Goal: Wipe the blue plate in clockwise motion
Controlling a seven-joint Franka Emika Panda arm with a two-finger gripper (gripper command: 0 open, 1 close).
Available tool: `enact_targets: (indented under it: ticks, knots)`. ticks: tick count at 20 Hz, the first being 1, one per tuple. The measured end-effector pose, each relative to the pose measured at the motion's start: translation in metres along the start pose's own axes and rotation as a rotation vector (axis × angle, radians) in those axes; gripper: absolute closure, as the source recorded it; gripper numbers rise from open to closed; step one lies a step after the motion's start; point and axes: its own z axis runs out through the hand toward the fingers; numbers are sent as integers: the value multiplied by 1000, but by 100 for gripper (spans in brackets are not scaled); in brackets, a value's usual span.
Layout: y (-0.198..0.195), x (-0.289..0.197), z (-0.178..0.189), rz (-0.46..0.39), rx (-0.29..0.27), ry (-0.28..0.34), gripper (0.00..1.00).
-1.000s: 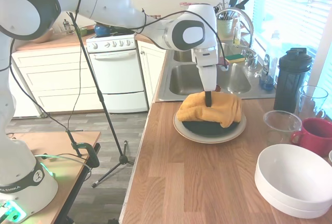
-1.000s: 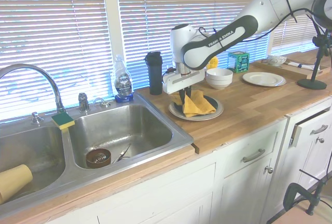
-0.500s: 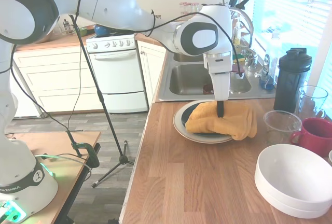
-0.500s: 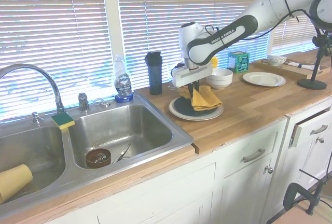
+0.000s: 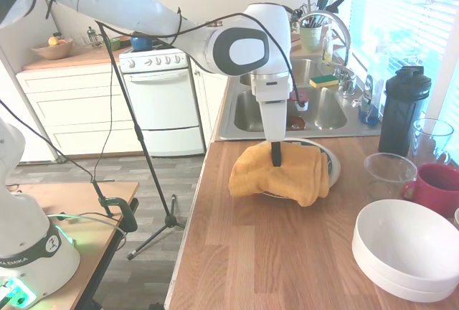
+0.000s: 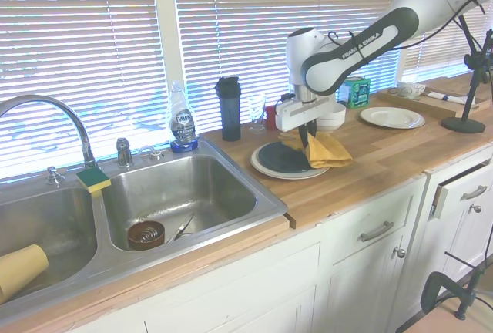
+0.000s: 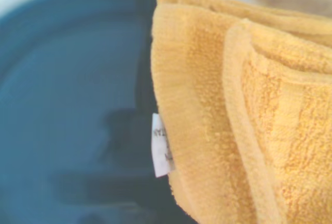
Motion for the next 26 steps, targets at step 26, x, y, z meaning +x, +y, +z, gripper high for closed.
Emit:
enact_targets:
  ticks: [26]
  knots:
    - [103,69,-90,62,159,-64,100]
